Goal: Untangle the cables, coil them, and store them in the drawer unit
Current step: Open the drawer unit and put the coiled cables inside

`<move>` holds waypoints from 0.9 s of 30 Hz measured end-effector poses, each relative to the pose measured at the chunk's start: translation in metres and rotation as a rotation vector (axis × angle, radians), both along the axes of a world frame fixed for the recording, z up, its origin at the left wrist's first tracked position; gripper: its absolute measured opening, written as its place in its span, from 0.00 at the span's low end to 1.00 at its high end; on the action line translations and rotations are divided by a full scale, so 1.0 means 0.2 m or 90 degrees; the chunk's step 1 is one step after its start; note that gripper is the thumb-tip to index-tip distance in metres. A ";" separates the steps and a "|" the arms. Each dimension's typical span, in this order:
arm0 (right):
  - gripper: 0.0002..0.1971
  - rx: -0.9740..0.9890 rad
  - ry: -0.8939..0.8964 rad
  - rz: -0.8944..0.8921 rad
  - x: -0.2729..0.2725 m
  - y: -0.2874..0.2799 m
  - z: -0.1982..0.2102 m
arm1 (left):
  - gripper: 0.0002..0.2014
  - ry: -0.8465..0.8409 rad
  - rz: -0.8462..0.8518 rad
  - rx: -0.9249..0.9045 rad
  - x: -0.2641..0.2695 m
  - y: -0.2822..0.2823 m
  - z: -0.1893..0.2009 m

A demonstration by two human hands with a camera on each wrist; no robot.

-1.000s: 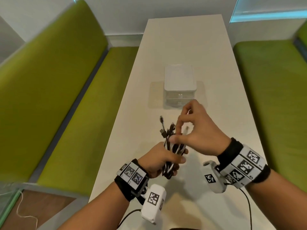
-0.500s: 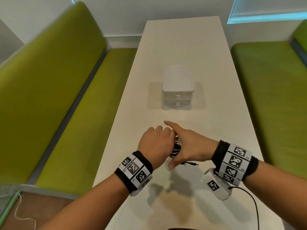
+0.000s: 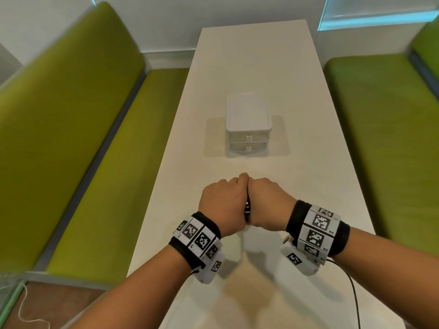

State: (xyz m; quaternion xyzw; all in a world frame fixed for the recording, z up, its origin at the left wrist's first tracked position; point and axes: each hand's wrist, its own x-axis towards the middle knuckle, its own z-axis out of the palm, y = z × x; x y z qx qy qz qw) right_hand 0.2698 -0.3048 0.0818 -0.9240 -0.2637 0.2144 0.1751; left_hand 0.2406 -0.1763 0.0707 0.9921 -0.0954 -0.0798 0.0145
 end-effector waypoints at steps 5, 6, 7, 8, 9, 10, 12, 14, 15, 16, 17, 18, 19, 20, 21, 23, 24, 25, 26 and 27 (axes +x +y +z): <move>0.23 0.082 0.004 -0.089 0.08 -0.04 -0.05 | 0.16 -0.016 0.026 0.026 0.12 -0.04 -0.03; 0.29 0.122 0.019 -0.109 0.10 -0.05 -0.06 | 0.15 -0.011 0.022 0.036 0.14 -0.04 -0.02; 0.36 0.158 0.036 -0.113 0.12 -0.06 -0.06 | 0.13 -0.007 0.015 0.046 0.17 -0.04 -0.01; 0.43 0.186 0.055 -0.110 0.14 -0.07 -0.06 | 0.14 -0.008 0.006 0.055 0.19 -0.04 0.01; 0.50 0.210 0.076 -0.107 0.17 -0.09 -0.04 | 0.15 -0.012 -0.003 0.062 0.22 -0.03 0.02; 0.55 0.227 0.099 -0.113 0.20 -0.12 -0.02 | 0.14 -0.019 0.000 0.063 0.25 0.00 0.03; 0.59 0.252 0.138 -0.162 0.27 -0.18 0.00 | 0.10 -0.047 0.031 0.049 0.33 0.08 0.06; 0.47 0.273 0.167 -0.267 0.35 -0.24 -0.04 | 0.10 -0.096 0.064 0.039 0.43 0.18 0.09; 0.37 0.296 0.186 -0.332 0.39 -0.26 -0.09 | 0.11 -0.122 0.075 0.036 0.48 0.22 0.10; 0.28 0.319 0.208 -0.392 0.43 -0.26 -0.15 | 0.14 -0.144 0.082 0.030 0.52 0.24 0.09; 0.21 0.336 0.230 -0.435 0.47 -0.24 -0.21 | 0.16 -0.155 0.083 0.022 0.56 0.25 0.08; 0.17 0.344 0.258 -0.460 0.50 -0.21 -0.26 | 0.18 -0.153 0.079 0.016 0.59 0.24 0.06; 0.15 0.347 0.286 -0.478 0.52 -0.18 -0.31 | 0.19 -0.147 0.071 0.013 0.61 0.22 0.04; 0.15 0.355 0.309 -0.499 0.54 -0.14 -0.34 | 0.21 -0.145 0.065 0.008 0.62 0.20 0.01; 0.15 0.374 0.328 -0.527 0.55 -0.10 -0.37 | 0.23 -0.147 0.066 -0.001 0.63 0.19 -0.02; 0.14 0.431 0.359 -0.588 0.58 -0.02 -0.40 | 0.27 -0.156 0.075 -0.022 0.63 0.17 -0.05; 0.13 0.457 0.373 -0.614 0.60 0.00 -0.40 | 0.29 -0.158 0.078 -0.024 0.64 0.18 -0.06; 0.12 0.478 0.384 -0.635 0.61 0.03 -0.40 | 0.31 -0.158 0.075 -0.020 0.64 0.19 -0.06; 0.12 0.494 0.388 -0.652 0.63 0.05 -0.40 | 0.33 -0.156 0.067 -0.012 0.65 0.20 -0.06; 0.13 0.508 0.382 -0.668 0.64 0.06 -0.40 | 0.35 -0.157 0.053 0.002 0.66 0.21 -0.06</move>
